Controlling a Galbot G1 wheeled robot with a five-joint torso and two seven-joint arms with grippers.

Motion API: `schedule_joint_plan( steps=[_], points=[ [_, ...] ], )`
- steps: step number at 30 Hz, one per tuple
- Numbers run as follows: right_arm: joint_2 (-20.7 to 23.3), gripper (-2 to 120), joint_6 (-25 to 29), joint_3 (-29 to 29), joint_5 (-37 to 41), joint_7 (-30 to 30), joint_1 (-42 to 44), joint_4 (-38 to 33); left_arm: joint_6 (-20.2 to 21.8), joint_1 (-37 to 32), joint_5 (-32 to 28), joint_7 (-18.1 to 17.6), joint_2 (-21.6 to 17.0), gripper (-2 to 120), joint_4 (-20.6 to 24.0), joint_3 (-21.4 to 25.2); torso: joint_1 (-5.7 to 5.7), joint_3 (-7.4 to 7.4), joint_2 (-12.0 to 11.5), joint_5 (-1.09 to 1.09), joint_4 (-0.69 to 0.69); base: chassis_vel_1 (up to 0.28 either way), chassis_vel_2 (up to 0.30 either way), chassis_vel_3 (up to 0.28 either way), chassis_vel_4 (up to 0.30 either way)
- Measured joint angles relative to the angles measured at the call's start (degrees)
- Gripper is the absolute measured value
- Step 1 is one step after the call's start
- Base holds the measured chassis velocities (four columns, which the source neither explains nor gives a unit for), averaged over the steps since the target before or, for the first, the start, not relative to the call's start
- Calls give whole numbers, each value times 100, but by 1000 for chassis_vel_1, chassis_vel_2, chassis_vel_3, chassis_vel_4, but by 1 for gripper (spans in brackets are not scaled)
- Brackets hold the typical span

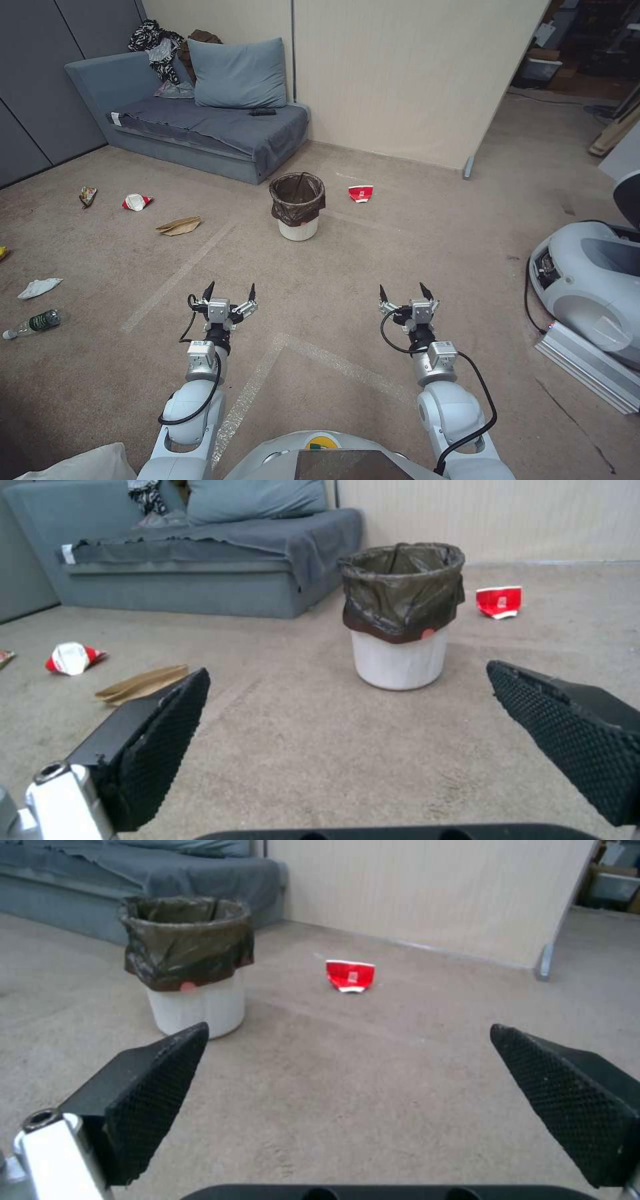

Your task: Pick up the trash bin, then pick up the garbage from the floor and place it into the trash bin.

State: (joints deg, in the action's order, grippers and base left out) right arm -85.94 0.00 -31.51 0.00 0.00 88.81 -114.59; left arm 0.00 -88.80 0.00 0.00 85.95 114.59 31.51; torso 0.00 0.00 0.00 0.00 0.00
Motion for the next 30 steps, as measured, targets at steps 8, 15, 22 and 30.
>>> schedule_joint_plan(
  steps=[8,15,22,30],
  points=[
    [0,100,0,0,0,0,0,0,-2,2,0,-13,0,100,0,0,0,0,0,0,0,0,0,0,0],
    [27,100,276,-112,39,207,-59,0,-42,38,0,-163,-5,100,-14,3,0,0,0,1,1,0,0,0,0],
    [170,100,1121,-479,227,786,-258,1,-330,316,10,-1095,-59,100,-114,55,0,0,-1,2,0,0,0,0,0],
    [374,100,1776,-741,478,1207,-353,-89,-629,517,21,-2028,-172,100,-176,102,0,0,0,0,1,0,0,0,0]
  ],
)
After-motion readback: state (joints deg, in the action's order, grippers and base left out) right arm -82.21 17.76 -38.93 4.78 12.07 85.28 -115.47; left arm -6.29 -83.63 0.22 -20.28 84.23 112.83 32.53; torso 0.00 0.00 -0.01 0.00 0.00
